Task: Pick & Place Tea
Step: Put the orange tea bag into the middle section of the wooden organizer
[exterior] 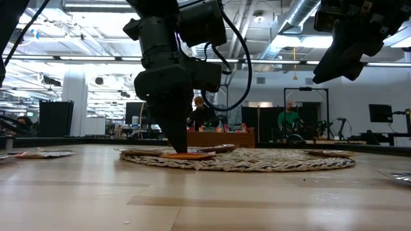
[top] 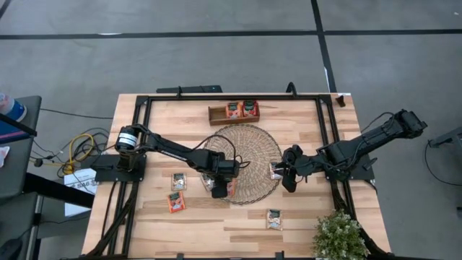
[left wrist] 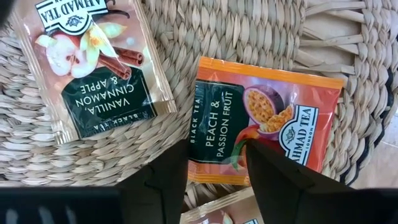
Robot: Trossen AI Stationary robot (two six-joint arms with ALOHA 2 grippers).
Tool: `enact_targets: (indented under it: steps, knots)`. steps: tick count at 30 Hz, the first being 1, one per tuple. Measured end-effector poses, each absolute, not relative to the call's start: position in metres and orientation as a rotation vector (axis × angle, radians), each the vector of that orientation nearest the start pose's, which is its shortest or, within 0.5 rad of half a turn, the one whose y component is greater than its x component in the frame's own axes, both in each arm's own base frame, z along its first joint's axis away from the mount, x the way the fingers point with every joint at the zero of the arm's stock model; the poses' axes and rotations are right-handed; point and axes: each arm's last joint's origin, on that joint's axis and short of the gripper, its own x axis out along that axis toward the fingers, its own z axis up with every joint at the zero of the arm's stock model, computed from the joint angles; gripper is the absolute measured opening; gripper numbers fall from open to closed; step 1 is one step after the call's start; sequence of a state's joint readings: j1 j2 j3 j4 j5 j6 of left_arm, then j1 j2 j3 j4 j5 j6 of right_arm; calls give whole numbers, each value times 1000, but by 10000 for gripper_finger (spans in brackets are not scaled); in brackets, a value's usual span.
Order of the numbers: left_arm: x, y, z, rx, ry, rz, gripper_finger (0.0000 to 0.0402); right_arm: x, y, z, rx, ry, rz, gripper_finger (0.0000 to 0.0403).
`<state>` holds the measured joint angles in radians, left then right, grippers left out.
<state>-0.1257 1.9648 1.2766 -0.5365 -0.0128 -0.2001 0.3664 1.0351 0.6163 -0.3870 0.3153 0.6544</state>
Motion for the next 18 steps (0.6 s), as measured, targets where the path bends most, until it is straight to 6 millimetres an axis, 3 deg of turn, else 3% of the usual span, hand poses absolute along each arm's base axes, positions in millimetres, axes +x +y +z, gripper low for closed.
enact_targets:
  steps: [18]
  knots:
    - [378,-47,148,-125,1226,55,84,189,63,217,353,736,-199,108]
